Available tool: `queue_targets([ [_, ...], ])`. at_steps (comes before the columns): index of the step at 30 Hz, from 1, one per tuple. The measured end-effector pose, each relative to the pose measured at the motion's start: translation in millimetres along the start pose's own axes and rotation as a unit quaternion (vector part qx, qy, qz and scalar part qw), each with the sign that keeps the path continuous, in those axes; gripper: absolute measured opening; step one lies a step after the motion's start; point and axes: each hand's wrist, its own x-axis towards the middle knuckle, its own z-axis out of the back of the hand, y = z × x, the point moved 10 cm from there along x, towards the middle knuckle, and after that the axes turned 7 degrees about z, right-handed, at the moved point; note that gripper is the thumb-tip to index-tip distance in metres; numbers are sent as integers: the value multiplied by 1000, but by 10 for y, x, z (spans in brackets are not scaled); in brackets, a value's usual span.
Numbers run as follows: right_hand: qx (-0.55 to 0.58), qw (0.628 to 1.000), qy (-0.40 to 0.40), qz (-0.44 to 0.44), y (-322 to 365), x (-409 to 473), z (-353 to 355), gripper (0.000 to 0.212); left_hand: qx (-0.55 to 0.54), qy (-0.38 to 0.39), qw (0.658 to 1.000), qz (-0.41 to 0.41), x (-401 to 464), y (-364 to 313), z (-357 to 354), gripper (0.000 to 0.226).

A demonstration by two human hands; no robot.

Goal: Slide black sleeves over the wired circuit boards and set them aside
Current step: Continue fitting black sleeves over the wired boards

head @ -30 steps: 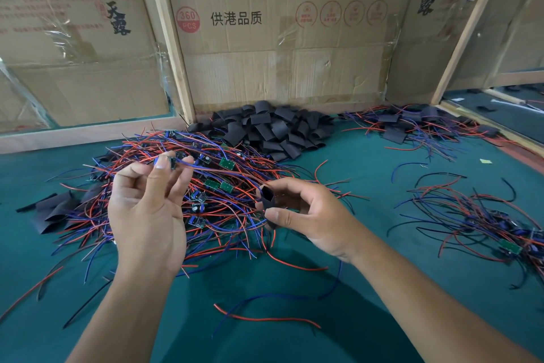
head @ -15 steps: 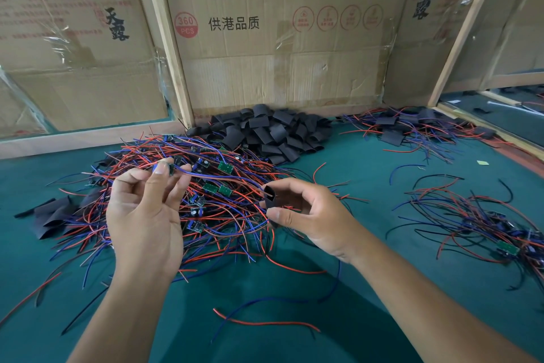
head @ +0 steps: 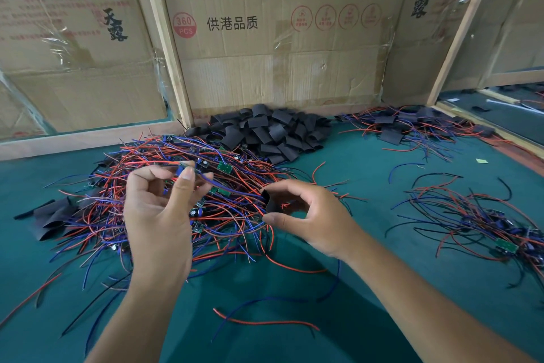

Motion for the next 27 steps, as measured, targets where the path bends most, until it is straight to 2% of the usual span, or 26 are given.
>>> queue_targets([
  [4,-64,996,-43,46,125,-7,86,40,72,52,996,-20,-138,41,-250,19],
  [8,-105,988,-67,89,249,-7,142,39,110,79,991,-6,-239,139,-404,14],
  [17,-119,984,-87,103,316,-18,183,39,213,157,964,27,-348,311,-565,31],
  [27,-185,970,-71,137,372,-21,111,38,249,127,959,40,-353,361,-513,27],
])
